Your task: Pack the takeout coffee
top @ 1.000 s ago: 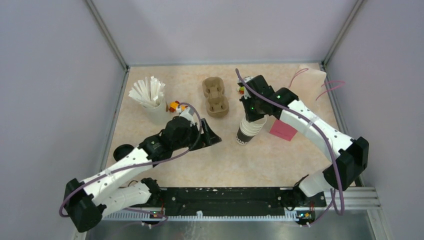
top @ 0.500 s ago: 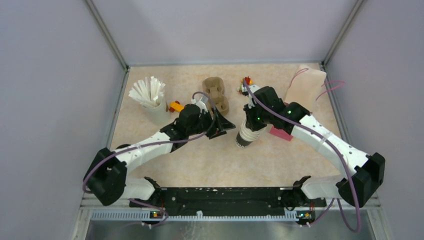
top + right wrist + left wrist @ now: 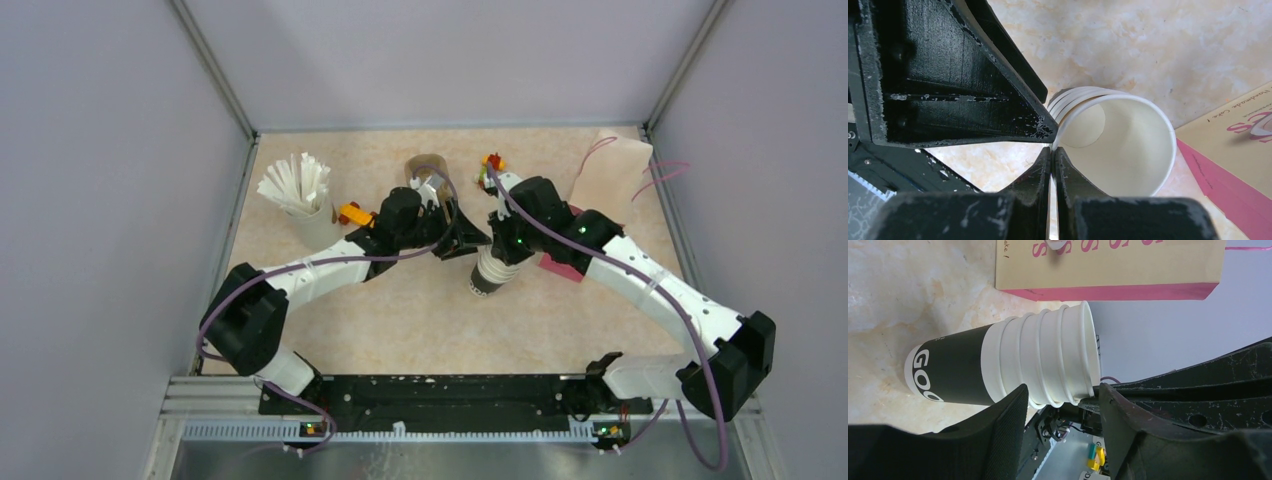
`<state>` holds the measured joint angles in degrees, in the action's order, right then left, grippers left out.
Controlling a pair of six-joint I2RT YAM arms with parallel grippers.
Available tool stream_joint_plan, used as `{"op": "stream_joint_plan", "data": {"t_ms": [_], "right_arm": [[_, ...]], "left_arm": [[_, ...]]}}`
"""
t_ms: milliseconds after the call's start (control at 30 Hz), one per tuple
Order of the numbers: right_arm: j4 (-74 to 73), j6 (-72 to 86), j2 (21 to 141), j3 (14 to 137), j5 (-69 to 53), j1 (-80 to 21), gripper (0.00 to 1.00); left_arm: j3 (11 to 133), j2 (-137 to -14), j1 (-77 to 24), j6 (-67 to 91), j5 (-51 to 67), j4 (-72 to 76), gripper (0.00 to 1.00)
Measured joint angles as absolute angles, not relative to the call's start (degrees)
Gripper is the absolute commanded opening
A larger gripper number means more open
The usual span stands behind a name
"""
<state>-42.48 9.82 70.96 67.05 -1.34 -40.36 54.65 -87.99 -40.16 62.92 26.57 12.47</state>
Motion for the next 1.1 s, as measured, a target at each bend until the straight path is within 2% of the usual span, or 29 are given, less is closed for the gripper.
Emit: {"op": "stream_joint_plan", "data": {"t_ms": [67,300,1100], "right_arm": [[-42.5,9.5,71.0,67.0,-1.4,-40.4,0.0],[-42.5,8.5,71.0,67.0,-1.3,-40.4,0.0],[-42.2,5.3,70.8,67.1,1.7,-40.4,0.0]], "left_arm": [[54.6,-88.0,-40.2,62.8,26.5,12.4,0.53],[54.6,-88.0,-40.2,61.3,25.9,12.0,0.5],[55.1,-91.3,-40.1,60.1,27.7,13.2,0.53]]}}
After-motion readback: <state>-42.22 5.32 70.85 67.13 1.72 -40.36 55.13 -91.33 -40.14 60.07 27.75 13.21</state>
